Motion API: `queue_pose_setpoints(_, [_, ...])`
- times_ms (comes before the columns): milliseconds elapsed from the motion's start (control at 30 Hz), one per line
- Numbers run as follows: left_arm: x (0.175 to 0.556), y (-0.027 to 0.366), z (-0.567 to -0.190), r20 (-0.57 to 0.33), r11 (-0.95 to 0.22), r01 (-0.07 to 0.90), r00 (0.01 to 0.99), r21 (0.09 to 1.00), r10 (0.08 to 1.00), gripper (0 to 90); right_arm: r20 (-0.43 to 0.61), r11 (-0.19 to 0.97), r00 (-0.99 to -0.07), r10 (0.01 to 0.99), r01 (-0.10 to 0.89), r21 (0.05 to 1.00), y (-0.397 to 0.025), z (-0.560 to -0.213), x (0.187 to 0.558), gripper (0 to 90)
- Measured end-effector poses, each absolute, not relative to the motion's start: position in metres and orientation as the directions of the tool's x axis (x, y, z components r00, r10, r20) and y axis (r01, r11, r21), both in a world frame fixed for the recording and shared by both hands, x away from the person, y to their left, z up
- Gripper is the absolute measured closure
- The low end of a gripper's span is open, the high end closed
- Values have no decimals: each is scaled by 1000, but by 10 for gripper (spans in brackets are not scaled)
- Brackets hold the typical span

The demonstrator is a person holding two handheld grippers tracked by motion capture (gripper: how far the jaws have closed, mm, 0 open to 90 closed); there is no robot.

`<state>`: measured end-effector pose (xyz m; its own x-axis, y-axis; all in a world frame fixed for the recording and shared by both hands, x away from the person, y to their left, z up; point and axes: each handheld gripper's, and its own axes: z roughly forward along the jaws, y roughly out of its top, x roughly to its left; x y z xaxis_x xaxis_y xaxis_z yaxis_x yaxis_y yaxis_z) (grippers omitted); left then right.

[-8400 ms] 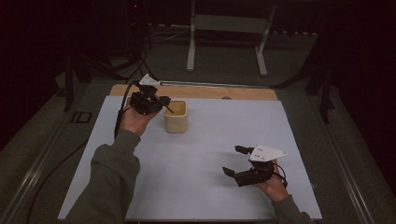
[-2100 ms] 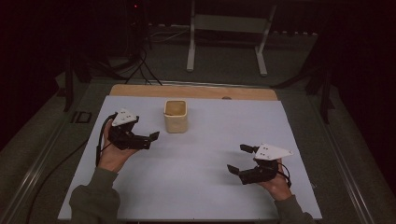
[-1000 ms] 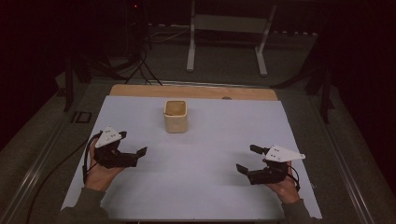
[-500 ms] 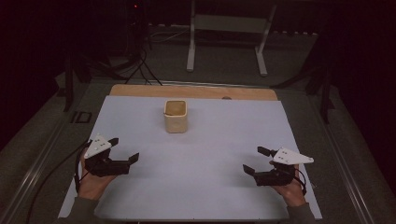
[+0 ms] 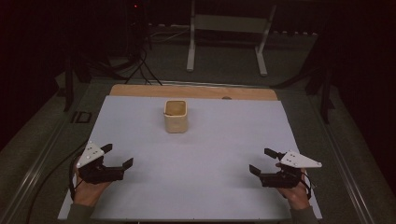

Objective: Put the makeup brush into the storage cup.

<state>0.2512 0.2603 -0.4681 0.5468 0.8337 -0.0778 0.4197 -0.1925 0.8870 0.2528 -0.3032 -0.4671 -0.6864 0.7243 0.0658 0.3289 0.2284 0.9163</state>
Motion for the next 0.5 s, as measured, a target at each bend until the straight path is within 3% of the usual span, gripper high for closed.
queue_pose_setpoints(500, [242, 280, -474, -82, -150, 406, 501, 902, 861, 35, 58, 217, -645, 762, 339, 916, -321, -477, 251, 103])
